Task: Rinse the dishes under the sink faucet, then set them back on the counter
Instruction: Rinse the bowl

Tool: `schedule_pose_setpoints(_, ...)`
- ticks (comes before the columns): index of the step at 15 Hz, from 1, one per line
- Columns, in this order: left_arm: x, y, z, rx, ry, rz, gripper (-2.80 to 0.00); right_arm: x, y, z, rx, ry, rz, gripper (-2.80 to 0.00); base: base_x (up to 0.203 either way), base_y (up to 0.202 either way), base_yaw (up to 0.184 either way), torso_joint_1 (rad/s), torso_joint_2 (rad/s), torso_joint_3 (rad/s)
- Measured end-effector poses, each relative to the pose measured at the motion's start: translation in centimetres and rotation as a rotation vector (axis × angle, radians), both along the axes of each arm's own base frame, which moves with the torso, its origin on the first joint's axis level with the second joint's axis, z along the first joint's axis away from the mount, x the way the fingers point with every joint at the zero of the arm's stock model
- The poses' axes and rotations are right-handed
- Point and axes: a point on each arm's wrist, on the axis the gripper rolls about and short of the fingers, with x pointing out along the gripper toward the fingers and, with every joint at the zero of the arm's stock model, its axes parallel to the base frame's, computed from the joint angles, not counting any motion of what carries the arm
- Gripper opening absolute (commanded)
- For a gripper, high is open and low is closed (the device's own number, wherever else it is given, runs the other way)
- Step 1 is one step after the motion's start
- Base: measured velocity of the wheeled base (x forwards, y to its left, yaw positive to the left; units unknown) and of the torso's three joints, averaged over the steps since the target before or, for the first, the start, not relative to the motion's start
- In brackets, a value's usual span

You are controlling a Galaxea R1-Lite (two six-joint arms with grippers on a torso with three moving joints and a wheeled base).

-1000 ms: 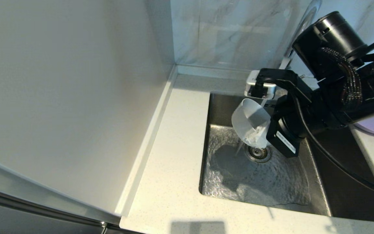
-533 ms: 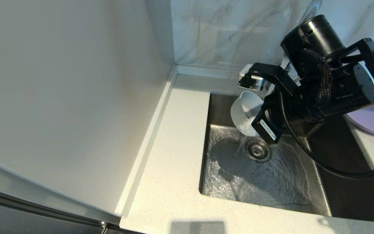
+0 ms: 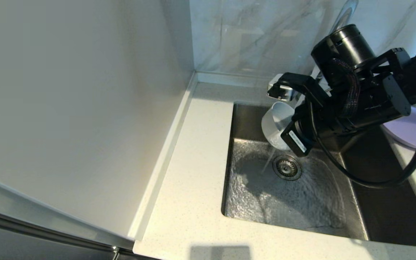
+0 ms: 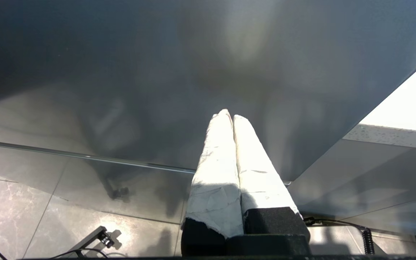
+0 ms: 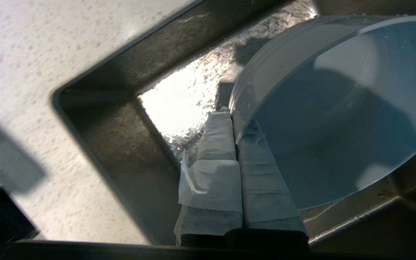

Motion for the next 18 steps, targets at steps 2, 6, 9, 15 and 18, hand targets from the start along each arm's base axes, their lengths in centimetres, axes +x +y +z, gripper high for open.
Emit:
schedule_pose_setpoints(2,0.0,0.0,0.0,0.0,0.0,0.0,-2.8,0.7,-0.1,0.0,0.005,-0.039,-0.03,-2.8,0.0,0.0,0.0,0.0,0.0,0.0)
schedule_pose_setpoints(6,0.0,0.0,0.0,-0.001,0.0,-0.001,-2.8,1.2,-0.4,-0.3,0.0,-0.038,-0.053,-2.8,0.0,0.0,0.0,0.0,0.0,0.0)
schedule_pose_setpoints(9,0.0,0.0,0.0,-0.001,0.0,0.0,-2.8,1.4,-0.6,-0.3,0.001,-0.04,-0.062,-2.8,0.0,0.0,0.0,0.0,0.0,0.0)
schedule_pose_setpoints(15,0.0,0.0,0.0,0.0,0.0,0.0,-2.8,1.8,-1.6,-0.2,0.001,-0.041,-0.094,-2.8,0.0,0.0,0.0,0.0,0.0,0.0)
schedule_pose_setpoints(18,0.0,0.0,0.0,0.0,0.0,0.0,-2.8,2.0,-2.3,-0.1,0.001,-0.043,-0.116,-2.8,0.0,0.0,0.0,0.0,0.0,0.0)
